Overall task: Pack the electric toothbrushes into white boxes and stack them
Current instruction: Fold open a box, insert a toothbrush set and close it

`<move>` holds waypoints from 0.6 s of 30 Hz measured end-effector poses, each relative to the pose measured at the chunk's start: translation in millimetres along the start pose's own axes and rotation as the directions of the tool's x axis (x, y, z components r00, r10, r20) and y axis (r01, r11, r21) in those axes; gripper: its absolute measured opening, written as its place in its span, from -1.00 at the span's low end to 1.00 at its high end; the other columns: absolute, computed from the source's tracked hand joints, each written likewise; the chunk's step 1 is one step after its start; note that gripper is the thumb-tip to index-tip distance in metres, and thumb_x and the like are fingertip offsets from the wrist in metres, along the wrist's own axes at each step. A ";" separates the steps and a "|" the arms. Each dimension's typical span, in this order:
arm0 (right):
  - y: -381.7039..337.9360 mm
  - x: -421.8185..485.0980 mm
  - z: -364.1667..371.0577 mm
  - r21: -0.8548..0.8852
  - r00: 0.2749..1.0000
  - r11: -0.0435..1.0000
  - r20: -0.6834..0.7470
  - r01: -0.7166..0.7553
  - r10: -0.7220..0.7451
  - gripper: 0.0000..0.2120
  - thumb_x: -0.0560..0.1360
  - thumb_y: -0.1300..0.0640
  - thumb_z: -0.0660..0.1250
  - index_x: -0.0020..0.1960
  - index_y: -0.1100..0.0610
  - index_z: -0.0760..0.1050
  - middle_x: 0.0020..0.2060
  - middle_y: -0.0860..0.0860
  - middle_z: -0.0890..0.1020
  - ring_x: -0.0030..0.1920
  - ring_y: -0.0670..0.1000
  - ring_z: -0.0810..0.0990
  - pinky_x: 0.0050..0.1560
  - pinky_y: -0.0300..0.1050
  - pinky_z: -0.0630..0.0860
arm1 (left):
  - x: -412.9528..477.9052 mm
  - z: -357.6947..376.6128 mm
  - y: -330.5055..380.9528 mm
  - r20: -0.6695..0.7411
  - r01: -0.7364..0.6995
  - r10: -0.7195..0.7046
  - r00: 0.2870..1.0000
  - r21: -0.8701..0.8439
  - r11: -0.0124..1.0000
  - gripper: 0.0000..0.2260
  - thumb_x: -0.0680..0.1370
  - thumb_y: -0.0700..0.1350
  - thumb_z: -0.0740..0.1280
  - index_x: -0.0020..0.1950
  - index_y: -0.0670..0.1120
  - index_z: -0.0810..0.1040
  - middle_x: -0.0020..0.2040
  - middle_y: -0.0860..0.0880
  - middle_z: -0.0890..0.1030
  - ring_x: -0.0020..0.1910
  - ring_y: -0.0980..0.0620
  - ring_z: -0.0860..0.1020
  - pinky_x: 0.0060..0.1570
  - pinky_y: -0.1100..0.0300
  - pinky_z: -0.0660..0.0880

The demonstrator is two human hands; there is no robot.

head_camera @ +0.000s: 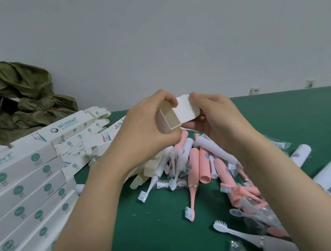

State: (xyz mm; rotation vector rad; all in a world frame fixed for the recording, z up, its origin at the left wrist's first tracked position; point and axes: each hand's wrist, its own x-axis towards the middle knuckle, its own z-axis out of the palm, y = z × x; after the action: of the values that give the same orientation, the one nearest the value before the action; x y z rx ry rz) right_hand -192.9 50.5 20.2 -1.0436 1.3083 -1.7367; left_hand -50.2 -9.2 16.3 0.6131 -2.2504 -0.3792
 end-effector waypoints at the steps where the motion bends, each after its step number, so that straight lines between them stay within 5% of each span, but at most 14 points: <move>1: -2.4 0.9 -1.9 0.040 1.000 0.999 0.014 0.012 -0.013 -0.68 0.65 0.17 0.09 -0.13 0.25 0.53 -0.39 0.08 0.63 -0.43 -0.03 0.62 -0.24 -0.19 0.63 | 0.7 -3.1 -0.9 -0.033 -0.001 0.003 0.999 0.043 0.999 -0.69 0.36 -0.05 0.43 0.03 0.15 0.43 -0.30 0.16 0.40 -0.31 0.29 0.39 -0.37 0.43 0.27; 4: -2.8 2.9 -19.4 -0.277 0.973 0.933 0.065 0.232 -0.222 -0.79 0.61 0.30 0.13 -0.07 0.20 0.53 -0.32 0.04 0.66 -0.33 -0.10 0.62 -0.20 -0.31 0.59 | 2.1 -13.1 -4.3 -0.145 0.022 -0.011 0.989 0.075 0.997 -0.74 0.38 -0.03 0.40 0.03 0.12 0.46 -0.36 0.14 0.39 -0.35 0.30 0.39 -0.41 0.41 0.25; 6: 4.4 2.1 -31.5 -0.681 0.919 0.616 0.290 0.395 -0.268 -0.78 0.52 0.39 0.22 0.00 0.15 0.56 -0.19 -0.04 0.65 -0.27 -0.24 0.58 -0.13 -0.46 0.49 | 1.5 -19.0 -7.2 -0.186 0.036 -0.030 0.982 0.031 0.999 -0.75 0.39 -0.02 0.42 0.03 0.09 0.49 -0.38 0.13 0.39 -0.36 0.33 0.40 -0.40 0.46 0.29; 8: 21.2 2.4 -38.1 -0.859 0.877 0.184 0.478 0.478 -0.045 -0.67 0.48 0.42 0.23 0.10 0.10 0.56 -0.06 -0.08 0.61 -0.17 -0.25 0.52 -0.09 -0.46 0.44 | 1.7 -20.7 -9.8 -0.185 0.055 -0.051 0.981 0.017 0.998 -0.75 0.40 0.01 0.43 0.04 0.08 0.49 -0.37 0.12 0.41 -0.35 0.33 0.41 -0.40 0.47 0.30; 10: 40.5 1.3 -41.6 -0.835 0.832 -0.096 0.517 0.541 0.201 -0.60 0.46 0.44 0.19 0.13 0.05 0.55 0.06 -0.05 0.57 -0.04 -0.10 0.52 0.01 -0.20 0.52 | 2.3 -18.3 -11.6 -0.155 0.073 -0.070 0.985 0.018 0.997 -0.74 0.40 0.04 0.42 0.05 0.10 0.48 -0.33 0.12 0.44 -0.34 0.30 0.42 -0.40 0.44 0.31; 12: 52.2 -1.0 -43.0 -0.749 0.773 -0.233 0.532 0.620 0.346 -0.69 0.47 0.36 0.20 0.11 0.07 0.52 0.04 0.00 0.53 -0.05 -0.01 0.46 -0.05 -0.03 0.52 | 2.0 -15.3 -12.5 -0.120 0.083 -0.079 0.990 0.029 0.996 -0.73 0.40 0.06 0.41 0.05 0.11 0.47 -0.32 0.12 0.46 -0.34 0.28 0.43 -0.41 0.40 0.29; 18: 61.3 12.7 -43.1 -0.512 0.635 -0.381 0.674 0.770 0.377 -0.84 0.52 0.20 0.23 0.09 0.10 0.46 -0.04 0.00 0.53 0.00 0.03 0.45 -0.19 -0.09 0.33 | 1.2 -11.8 -14.8 -0.084 0.090 -0.085 0.993 0.053 0.994 -0.73 0.40 0.08 0.40 0.05 0.14 0.44 -0.32 0.12 0.47 -0.36 0.25 0.42 -0.38 0.29 0.28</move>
State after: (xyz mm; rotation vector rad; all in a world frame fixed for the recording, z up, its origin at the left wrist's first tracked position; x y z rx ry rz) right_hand -232.9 42.0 -43.9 -2.8271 1.8406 0.6293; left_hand -37.6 -23.2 18.4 0.7463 -2.1676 -0.3282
